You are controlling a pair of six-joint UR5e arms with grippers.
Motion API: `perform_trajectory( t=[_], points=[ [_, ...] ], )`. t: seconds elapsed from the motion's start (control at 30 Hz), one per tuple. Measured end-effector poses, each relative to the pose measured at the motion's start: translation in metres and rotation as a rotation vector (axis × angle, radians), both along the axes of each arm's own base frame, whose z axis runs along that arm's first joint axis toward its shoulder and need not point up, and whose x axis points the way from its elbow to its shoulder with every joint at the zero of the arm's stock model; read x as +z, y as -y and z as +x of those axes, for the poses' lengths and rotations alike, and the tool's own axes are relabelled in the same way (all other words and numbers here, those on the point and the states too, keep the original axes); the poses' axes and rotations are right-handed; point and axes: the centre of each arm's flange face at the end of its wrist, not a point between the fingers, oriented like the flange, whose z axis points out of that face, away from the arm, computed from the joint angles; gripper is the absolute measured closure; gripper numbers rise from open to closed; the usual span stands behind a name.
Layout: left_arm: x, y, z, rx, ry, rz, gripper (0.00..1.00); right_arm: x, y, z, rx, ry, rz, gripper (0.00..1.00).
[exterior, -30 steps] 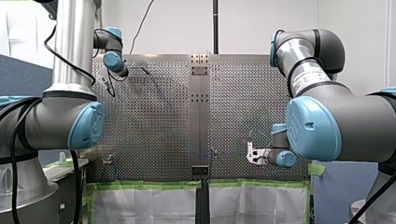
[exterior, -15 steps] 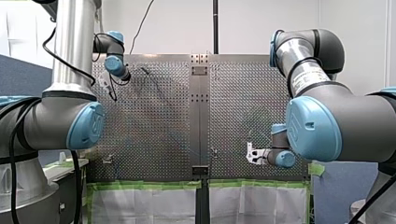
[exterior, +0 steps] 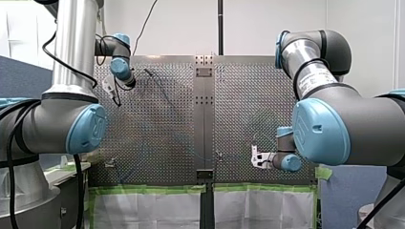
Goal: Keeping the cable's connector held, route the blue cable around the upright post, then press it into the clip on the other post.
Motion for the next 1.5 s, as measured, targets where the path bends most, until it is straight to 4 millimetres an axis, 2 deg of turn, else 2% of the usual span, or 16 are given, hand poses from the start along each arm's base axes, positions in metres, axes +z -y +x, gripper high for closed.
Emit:
perform_trajectory(
  t=[0.37,0.67,1.13,1.37,1.5],
  points=[
    [-0.005,0.01,-0.007,-0.06,-0.054,-0.073,0.0,0.0,-0.001,0.002,0.003,0.0,0.001,1.0],
    [-0.008,0.004,-0.01,-0.042,-0.086,-0.109,0.0,0.0,-0.001,0.002,0.004,0.001,0.001,1.0],
    [0.008,0.004,-0.014,-0.073,-0.043,-0.105,0.0,-0.001,-0.002,0.003,0.004,0.001,0.003,1.0],
    [0.022,0.005,-0.022,-0.076,-0.032,-0.101,0.0,-0.001,-0.002,0.003,0.004,0.001,0.003,1.0],
    [0.023,0.007,-0.027,-0.075,-0.053,-0.091,0.0,-0.001,-0.002,0.003,0.004,0.001,0.003,1.0]
  ],
)
